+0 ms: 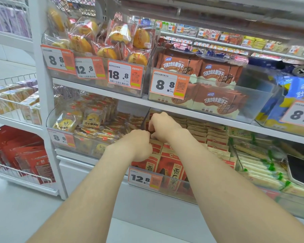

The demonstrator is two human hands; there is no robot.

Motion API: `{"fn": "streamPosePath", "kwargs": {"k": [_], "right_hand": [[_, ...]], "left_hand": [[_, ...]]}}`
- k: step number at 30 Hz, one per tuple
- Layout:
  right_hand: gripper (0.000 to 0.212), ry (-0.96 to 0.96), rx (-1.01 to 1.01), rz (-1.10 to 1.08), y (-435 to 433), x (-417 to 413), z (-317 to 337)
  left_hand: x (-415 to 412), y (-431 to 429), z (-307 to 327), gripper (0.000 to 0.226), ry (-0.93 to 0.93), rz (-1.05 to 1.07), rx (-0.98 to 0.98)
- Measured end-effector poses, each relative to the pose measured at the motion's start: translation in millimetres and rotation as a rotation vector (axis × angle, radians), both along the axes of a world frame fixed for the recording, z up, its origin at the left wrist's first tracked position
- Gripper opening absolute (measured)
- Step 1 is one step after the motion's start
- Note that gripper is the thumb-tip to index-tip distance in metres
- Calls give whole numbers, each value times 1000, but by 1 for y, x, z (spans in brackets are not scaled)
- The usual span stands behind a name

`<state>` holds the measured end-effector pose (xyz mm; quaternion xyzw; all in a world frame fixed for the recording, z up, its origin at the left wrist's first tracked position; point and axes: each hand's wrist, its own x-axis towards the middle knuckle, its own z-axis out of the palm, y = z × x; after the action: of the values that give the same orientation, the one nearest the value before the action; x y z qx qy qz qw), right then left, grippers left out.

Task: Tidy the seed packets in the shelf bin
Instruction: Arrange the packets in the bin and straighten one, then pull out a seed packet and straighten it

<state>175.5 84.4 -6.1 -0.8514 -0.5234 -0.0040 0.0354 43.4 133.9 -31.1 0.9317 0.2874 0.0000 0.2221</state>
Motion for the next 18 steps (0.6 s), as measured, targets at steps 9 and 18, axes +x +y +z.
{"fn": "streamPosePath", "kwargs": {"k": [9,18], "right_hand": [[28,25,-48,14,7,-1,0],[23,22,-26,52,-6,-3,-4]], "left_hand": [[-6,2,3,53,-29,35,-70],[-8,4,6,66,-48,70,-76]]}}
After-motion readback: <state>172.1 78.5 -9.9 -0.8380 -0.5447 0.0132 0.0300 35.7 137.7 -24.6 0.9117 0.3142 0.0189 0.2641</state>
